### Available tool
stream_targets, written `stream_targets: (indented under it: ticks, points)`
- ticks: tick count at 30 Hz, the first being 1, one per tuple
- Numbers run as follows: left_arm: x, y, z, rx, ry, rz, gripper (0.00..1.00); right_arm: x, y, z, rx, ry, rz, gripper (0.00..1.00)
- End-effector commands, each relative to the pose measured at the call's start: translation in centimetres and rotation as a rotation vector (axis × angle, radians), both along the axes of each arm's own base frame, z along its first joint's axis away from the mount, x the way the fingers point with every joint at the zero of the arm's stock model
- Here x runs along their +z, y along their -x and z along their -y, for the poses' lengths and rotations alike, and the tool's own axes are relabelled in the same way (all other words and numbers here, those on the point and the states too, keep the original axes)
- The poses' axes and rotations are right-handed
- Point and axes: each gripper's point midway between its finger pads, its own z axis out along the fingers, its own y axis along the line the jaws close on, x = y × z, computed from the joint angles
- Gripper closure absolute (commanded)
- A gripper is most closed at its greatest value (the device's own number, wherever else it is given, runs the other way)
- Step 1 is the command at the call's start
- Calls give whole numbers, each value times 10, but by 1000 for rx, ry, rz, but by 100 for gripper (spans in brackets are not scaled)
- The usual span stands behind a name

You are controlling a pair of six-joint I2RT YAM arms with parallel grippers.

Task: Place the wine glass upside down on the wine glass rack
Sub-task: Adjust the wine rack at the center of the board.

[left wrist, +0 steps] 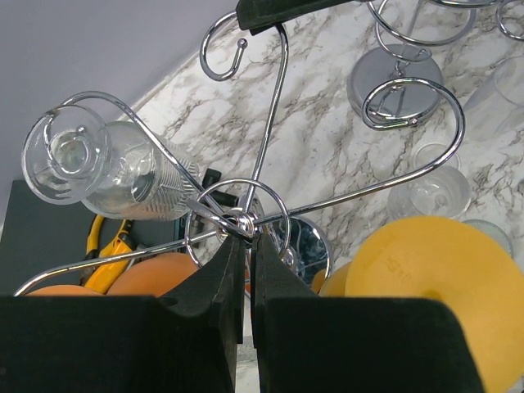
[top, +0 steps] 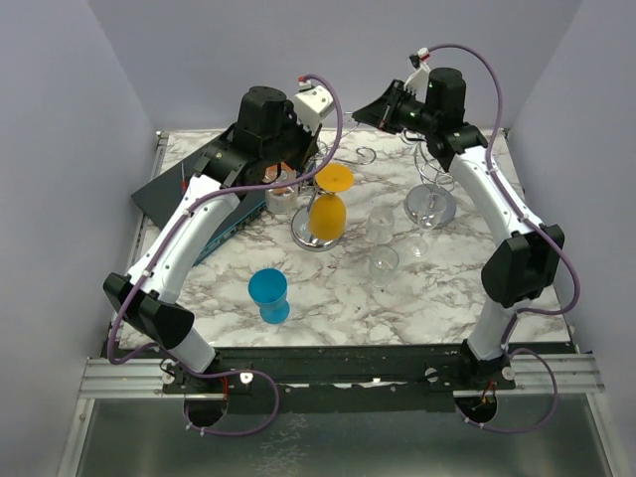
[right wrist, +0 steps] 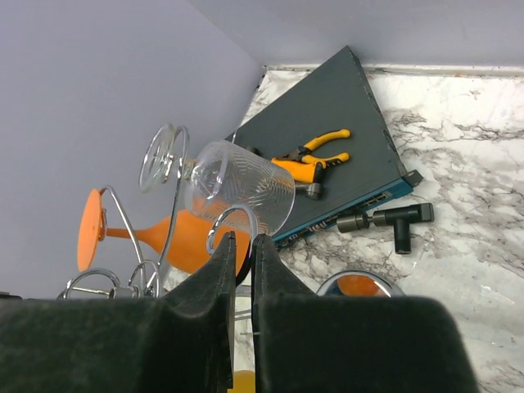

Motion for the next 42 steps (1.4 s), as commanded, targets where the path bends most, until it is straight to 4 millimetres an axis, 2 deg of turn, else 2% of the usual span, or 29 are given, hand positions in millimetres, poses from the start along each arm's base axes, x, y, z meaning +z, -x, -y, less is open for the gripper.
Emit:
stream_targets:
  ticks: [1, 10, 21, 28, 35, 42]
  points:
    - [13, 4, 0, -23, 5, 41, 100, -2, 13, 1, 3, 7, 20, 99]
    - [23, -15, 3, 14, 4, 73, 100, -2, 31, 20, -101, -22, 42, 100]
    - [16, -30, -2, 54, -42, 97, 100, -2, 52, 39, -188, -43, 37, 100]
    - [18, -31, -2, 37, -46, 112, 100, 4, 66, 40, -173, -53, 44, 100]
    - [22, -40, -5, 54, -78, 151, 100, -9, 83, 38, -163, -53, 23, 100]
    - [21, -40, -4, 44, -83, 154, 100, -18, 99, 39, -159, -51, 4, 100]
